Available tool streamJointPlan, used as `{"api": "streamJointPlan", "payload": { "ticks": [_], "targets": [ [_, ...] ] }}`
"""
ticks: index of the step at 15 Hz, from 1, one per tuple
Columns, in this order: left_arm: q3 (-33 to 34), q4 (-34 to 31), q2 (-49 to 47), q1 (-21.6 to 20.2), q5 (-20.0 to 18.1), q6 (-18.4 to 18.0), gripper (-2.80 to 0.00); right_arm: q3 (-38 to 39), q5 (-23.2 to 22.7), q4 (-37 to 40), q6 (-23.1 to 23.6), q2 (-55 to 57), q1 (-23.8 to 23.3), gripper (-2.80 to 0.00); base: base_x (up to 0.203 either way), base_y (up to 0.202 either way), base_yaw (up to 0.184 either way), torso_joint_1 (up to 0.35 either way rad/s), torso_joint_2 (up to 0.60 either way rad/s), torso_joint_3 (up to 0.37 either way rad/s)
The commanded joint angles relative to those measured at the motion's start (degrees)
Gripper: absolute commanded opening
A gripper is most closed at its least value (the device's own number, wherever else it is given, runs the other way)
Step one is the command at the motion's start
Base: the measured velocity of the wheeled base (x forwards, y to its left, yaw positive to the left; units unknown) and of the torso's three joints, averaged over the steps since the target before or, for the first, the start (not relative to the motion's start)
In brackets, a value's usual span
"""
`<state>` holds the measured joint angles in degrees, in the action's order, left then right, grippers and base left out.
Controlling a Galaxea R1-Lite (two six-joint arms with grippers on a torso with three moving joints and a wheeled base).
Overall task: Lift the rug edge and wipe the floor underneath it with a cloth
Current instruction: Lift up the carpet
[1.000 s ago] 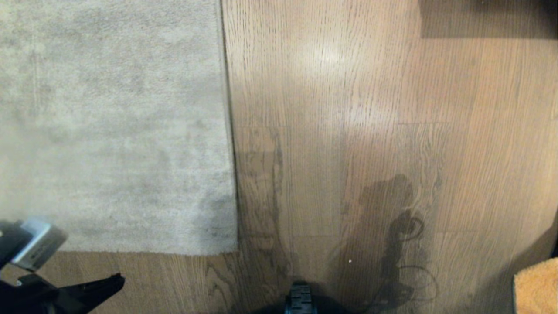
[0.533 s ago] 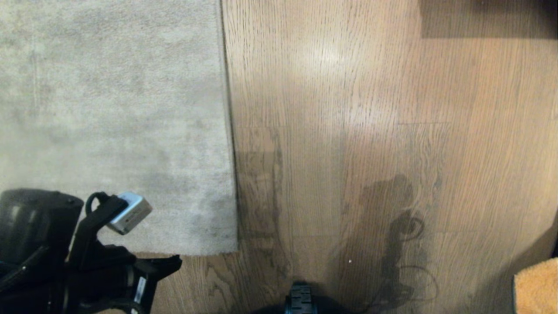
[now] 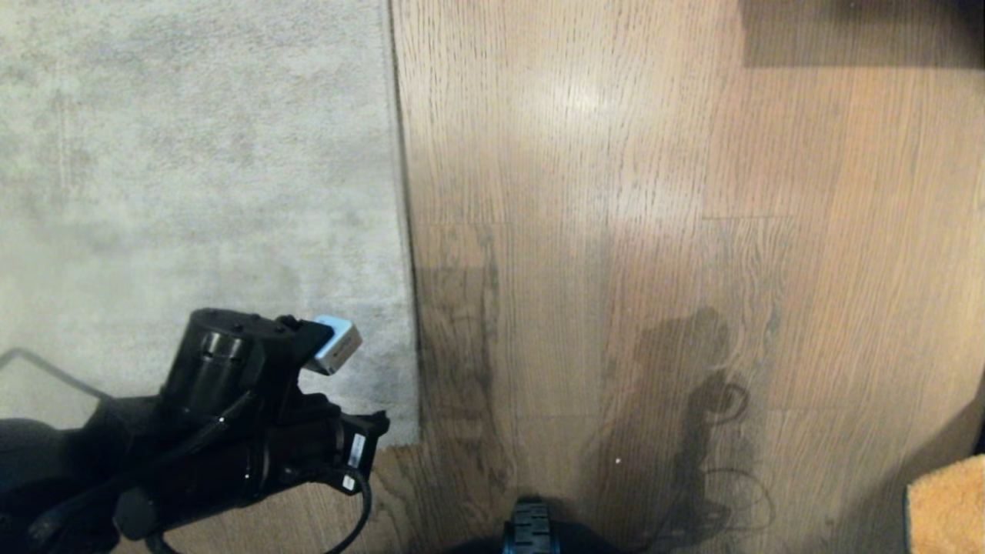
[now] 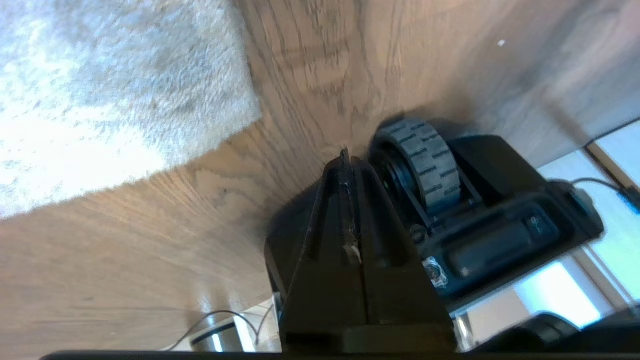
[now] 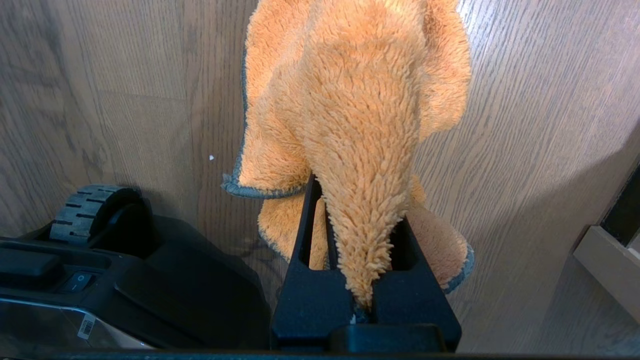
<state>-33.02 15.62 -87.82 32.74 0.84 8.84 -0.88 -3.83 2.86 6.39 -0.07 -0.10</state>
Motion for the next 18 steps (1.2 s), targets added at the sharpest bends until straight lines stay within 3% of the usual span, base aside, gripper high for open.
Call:
{"api": "streamJointPlan", "payload": {
  "ticks": [1, 5, 9, 14, 18],
  "targets": [
    [-1.5, 1.6, -5.4, 0.1, 0.4, 0.8, 0.0, 0.0, 0.0, 0.0, 0.0, 0.1, 0.0, -2.8, 0.0, 0.0, 0.0, 0.0, 0.0, 0.0],
    [-5.9, 2.8, -9.8, 0.1, 2.8, 1.6, 0.0, 0.0, 0.0, 0.0, 0.0, 0.1, 0.0, -2.8, 0.0, 0.0, 0.0, 0.0, 0.0, 0.0],
    [-9.1, 1.9, -13.5, 0.0, 8.6, 1.5, 0.0, 0.0, 0.0, 0.0, 0.0, 0.1, 0.0, -2.8, 0.0, 0.0, 0.0, 0.0, 0.0, 0.0],
    [-17.8, -15.3, -14.9, 0.2, 14.5, 1.3, 0.0, 0.0, 0.0, 0.0, 0.0, 0.1, 0.0, -2.8, 0.0, 0.0, 0.0, 0.0, 0.0, 0.0],
    [-23.2, -18.0, -19.8, 0.2, 20.2, 1.3, 0.0, 0.0, 0.0, 0.0, 0.0, 0.1, -0.1, -2.8, 0.0, 0.0, 0.0, 0.0, 0.0, 0.0]
  ]
}}
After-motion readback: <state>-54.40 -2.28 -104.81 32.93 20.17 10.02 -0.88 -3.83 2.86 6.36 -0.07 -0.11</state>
